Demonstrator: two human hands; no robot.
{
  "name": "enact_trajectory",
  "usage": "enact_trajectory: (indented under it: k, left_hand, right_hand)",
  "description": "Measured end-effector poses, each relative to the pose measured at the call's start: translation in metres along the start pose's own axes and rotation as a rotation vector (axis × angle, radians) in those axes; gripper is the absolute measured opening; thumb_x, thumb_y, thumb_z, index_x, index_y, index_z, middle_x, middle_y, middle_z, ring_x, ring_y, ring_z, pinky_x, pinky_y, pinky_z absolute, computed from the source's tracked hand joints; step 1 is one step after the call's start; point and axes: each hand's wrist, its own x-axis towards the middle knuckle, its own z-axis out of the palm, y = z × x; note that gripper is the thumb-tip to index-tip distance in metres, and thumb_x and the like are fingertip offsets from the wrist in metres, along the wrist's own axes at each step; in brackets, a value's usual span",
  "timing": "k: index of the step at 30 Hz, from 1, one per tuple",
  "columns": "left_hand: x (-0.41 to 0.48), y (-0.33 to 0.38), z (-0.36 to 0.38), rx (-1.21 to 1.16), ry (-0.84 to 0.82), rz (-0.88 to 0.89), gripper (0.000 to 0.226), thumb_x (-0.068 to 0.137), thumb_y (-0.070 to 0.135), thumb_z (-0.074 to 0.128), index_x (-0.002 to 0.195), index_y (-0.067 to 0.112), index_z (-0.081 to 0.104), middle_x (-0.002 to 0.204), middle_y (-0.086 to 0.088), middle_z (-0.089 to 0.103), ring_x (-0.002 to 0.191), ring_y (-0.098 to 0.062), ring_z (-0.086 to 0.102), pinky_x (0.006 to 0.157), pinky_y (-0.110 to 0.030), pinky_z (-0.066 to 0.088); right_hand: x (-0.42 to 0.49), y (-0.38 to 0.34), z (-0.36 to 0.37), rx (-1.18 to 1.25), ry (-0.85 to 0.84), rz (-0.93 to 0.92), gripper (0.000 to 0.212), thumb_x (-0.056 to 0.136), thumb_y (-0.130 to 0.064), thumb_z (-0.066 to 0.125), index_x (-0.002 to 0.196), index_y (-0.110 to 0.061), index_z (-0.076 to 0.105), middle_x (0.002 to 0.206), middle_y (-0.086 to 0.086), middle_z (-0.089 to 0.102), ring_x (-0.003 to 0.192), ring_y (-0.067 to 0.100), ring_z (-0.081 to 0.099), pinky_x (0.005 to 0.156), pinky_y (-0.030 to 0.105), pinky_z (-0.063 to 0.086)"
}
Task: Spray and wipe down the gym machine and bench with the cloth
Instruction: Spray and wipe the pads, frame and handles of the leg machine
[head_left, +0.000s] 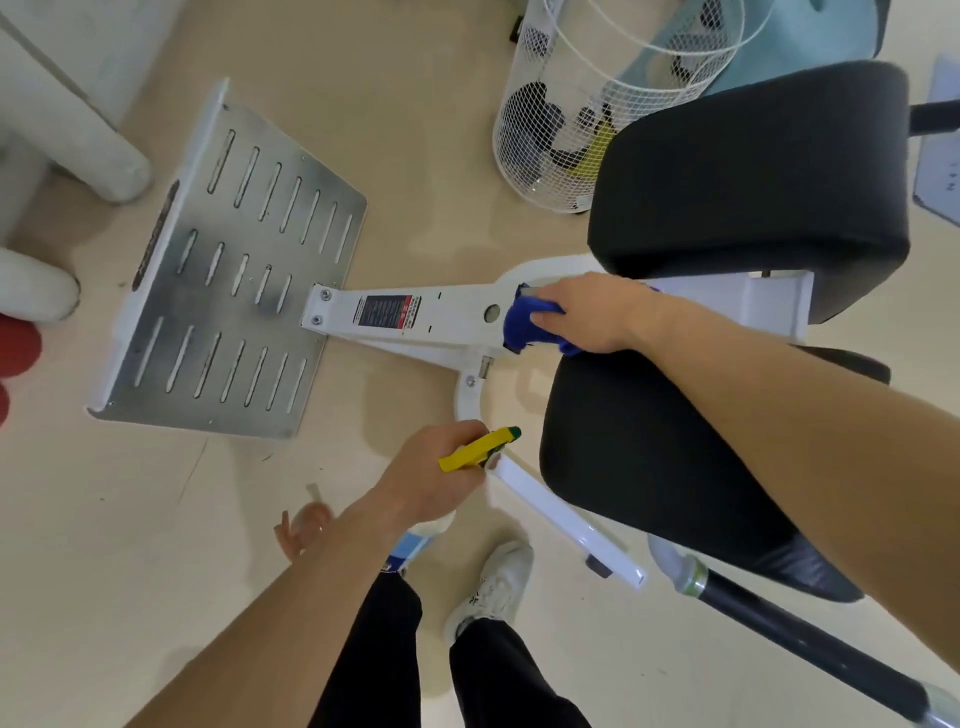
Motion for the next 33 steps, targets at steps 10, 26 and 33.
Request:
enact_trajectory:
  k: [10,26,33]
  left_hand:
    - [-0.047,-0.009,0.022,-0.069,0.033,-0.050,0.015,0.077,0.023,0.050,0.076,0.028,0.064,0.071,-0.001,0.066,0.058,-0.008,0.051,0.057,-0.023,0.041]
    - [-0.048,-0.004,-0.017,-0.114,0.321,-0.052,0.033,0.071,0.016,0.049,0.095,0.025,0.069,0.089,-0.012,0.070,0.066,-0.035,0.054,0.061,-0.050,0.051]
    - [-0.040,0.012,-0.017,-0.119,0.353,-0.047,0.033,0.071,0.013,0.049,0.094,0.024,0.069,0.088,-0.019,0.067,0.072,-0.039,0.056,0.058,-0.046,0.048]
  right_hand:
    - [-0.004,-0.015,0.015,-0.162,-0.101,-0.077,0.025,0.105,-0.040,0.040,0.098,-0.024,0.058,0.091,-0.004,0.063,0.078,0.013,0.056,0.064,0.029,0.038]
    - [-0.022,-0.040,0.059,-0.707,-0.291,-0.227,0.042,0.090,-0.063,0.044,0.075,-0.026,0.053,0.076,-0.004,0.062,0.073,0.018,0.056,0.089,0.041,0.042]
    - [-0.012,-0.019,0.042,-0.478,-0.191,-0.054,0.028,0.095,-0.050,0.046,0.100,-0.029,0.064,0.092,-0.005,0.062,0.087,0.016,0.057,0.072,0.037,0.044]
